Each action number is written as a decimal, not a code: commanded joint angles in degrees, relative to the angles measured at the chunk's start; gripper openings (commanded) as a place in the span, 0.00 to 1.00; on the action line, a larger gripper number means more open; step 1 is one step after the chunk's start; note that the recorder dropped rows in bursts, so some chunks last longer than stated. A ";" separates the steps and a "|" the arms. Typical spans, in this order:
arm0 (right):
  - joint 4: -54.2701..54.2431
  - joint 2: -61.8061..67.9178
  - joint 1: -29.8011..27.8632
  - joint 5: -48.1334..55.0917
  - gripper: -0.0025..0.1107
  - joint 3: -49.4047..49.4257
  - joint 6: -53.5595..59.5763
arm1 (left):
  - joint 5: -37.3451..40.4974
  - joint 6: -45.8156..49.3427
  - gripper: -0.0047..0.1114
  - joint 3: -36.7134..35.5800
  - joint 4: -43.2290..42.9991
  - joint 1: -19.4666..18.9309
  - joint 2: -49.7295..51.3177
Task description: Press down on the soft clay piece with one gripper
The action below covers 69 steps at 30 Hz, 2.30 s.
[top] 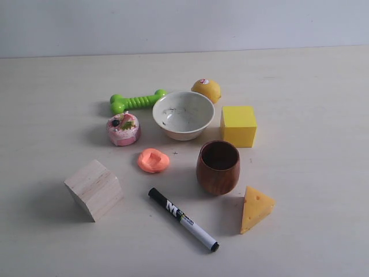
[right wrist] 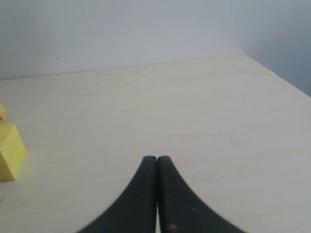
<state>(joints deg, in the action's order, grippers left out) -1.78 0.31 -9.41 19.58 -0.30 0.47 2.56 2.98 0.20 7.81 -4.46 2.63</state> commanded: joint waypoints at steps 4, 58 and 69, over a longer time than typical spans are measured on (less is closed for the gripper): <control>0.20 -0.31 0.03 -0.34 0.02 0.30 0.00 | 9.45 0.15 0.04 -0.20 -0.17 0.58 -2.63; 0.19 -0.31 0.03 -0.34 0.02 0.30 0.00 | 17.86 0.15 0.04 -0.20 -4.75 3.42 -2.63; 0.19 -0.31 0.03 -0.34 0.02 0.30 0.00 | 17.86 0.15 0.04 -0.20 -4.75 3.42 -2.63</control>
<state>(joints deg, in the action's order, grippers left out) -1.78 0.31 -9.41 19.58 -0.30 0.47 20.93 2.98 0.20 3.21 -1.40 0.33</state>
